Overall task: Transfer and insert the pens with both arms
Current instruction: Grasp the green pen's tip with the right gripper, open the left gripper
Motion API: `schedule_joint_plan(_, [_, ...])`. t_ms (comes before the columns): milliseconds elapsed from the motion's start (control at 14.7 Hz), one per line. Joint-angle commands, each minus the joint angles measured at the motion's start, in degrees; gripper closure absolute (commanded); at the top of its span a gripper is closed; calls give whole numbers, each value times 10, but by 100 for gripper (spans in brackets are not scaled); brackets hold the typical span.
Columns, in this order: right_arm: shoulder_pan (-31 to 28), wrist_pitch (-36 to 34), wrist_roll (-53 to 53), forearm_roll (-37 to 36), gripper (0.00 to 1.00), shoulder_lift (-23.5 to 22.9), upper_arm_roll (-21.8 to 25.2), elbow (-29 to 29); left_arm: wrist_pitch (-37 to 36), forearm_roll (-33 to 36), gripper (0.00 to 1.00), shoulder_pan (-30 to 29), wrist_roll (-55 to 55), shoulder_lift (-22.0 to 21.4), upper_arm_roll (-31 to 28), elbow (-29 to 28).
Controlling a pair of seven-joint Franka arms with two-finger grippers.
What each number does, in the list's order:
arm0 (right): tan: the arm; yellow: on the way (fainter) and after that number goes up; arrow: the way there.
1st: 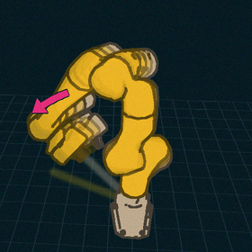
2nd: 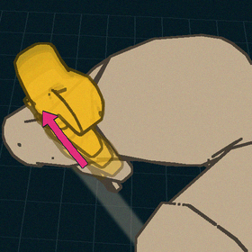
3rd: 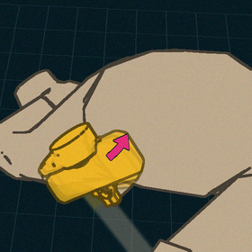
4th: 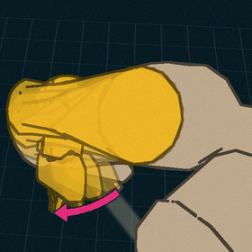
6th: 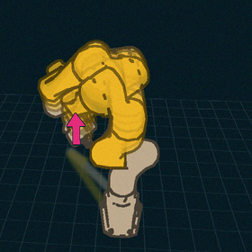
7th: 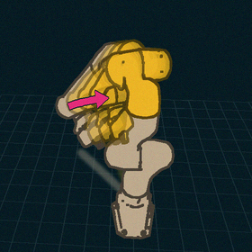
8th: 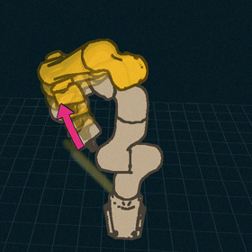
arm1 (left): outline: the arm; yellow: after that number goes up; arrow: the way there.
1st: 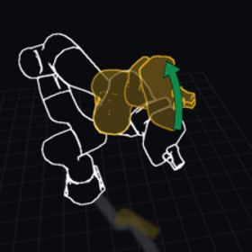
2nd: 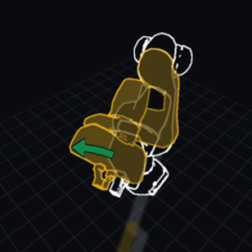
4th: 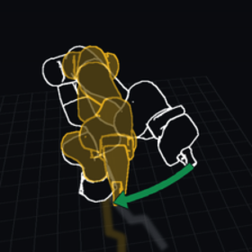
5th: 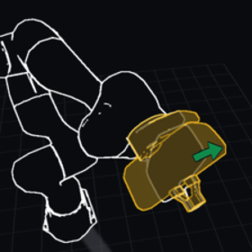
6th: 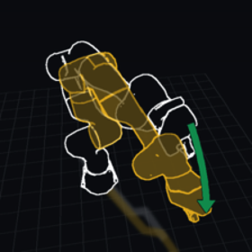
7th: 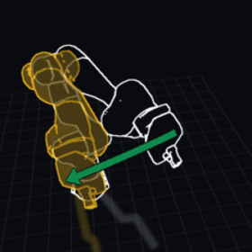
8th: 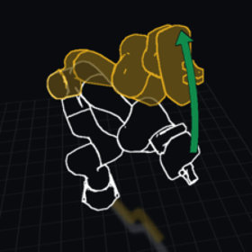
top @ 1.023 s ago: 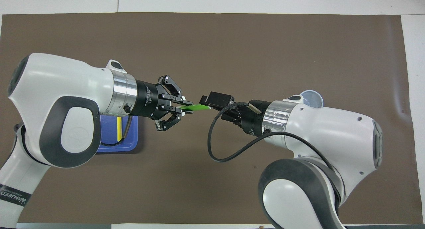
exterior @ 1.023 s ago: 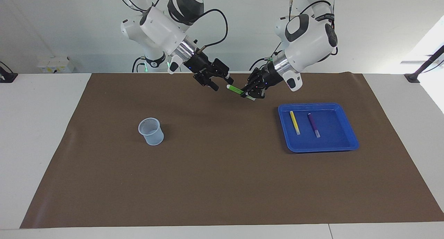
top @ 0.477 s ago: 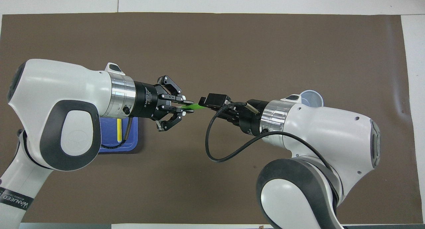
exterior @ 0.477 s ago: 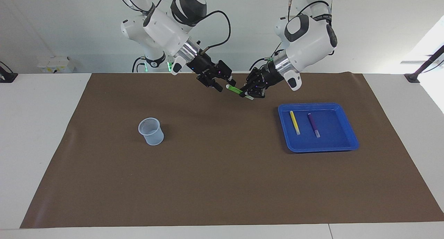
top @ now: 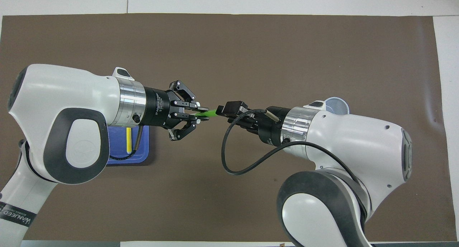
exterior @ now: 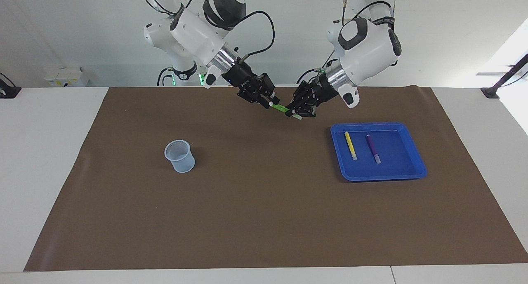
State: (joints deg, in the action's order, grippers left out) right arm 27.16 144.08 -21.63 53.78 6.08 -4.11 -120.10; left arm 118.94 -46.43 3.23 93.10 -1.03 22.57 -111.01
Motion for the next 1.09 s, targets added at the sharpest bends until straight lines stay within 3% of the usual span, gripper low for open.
schedule_joint_plan(0, [0,1,4,8,55,-9,0,14,14,-16,100,3,5,-22,-4,-22])
schedule_joint_plan(750, [-4,9,-3,6,61,-20,1,29,22,-21,100,10,7,-23,-4,-21])
schedule_joint_plan(818, [-6,9,-1,6,68,-20,1,29,22,-21,100,10,7,-23,-4,-22])
schedule_joint_plan(955, [-6,9,-1,6,100,-20,1,29,22,-23,100,10,7,-23,-3,-21])
schedule_joint_plan(1023, [-7,8,-1,6,100,-20,1,29,23,-25,100,10,7,-23,-4,-22])
